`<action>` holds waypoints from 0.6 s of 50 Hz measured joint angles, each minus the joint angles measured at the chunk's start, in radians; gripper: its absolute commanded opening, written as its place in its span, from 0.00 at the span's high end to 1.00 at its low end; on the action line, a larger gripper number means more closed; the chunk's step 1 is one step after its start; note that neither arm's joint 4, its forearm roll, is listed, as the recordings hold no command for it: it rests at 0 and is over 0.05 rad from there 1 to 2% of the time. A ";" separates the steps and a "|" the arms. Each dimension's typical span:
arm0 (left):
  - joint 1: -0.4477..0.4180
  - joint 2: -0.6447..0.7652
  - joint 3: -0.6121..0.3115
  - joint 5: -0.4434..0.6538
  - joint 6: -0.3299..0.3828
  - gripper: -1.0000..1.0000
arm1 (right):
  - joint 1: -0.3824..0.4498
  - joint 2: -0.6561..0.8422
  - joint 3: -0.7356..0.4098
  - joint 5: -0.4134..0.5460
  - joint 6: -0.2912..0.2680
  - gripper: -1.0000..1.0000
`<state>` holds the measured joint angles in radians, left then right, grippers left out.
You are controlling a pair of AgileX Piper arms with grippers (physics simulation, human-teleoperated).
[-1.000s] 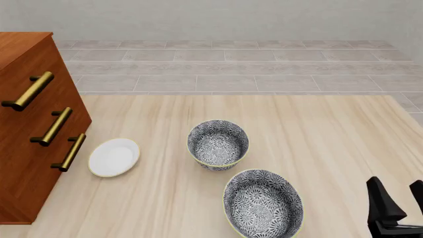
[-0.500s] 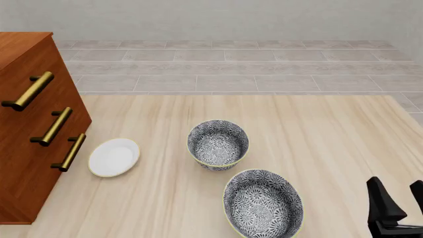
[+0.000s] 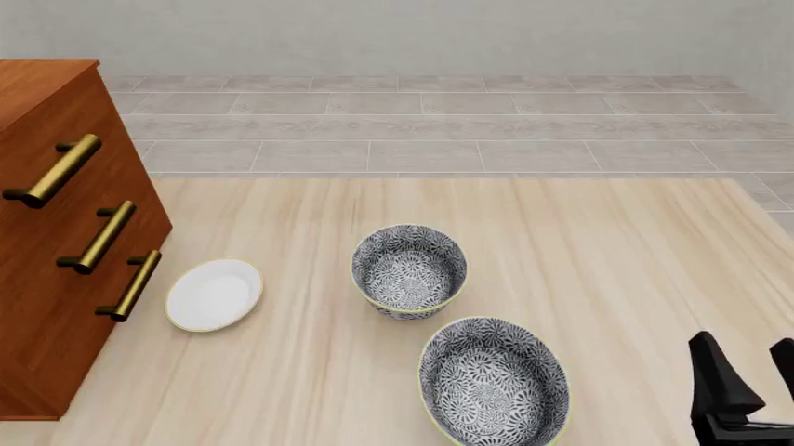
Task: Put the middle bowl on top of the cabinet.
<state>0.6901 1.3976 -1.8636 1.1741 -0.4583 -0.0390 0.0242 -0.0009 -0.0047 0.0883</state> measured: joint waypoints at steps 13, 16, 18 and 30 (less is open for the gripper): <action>0.024 -0.003 -0.030 0.008 0.007 0.00 | 0.000 -0.005 0.000 0.005 0.001 0.00; 0.031 -0.003 -0.039 0.009 0.009 0.00 | 0.000 -0.003 0.000 0.002 0.000 0.00; 0.035 -0.003 -0.044 0.011 0.010 0.00 | 0.000 -0.001 0.000 0.001 0.000 0.00; 0.052 -0.006 -0.090 0.025 0.008 0.00 | 0.003 0.004 0.000 -0.003 -0.006 0.00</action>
<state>0.7422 1.3920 -1.9533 1.1989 -0.4508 -0.0363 0.0287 -0.0010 -0.0077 0.0823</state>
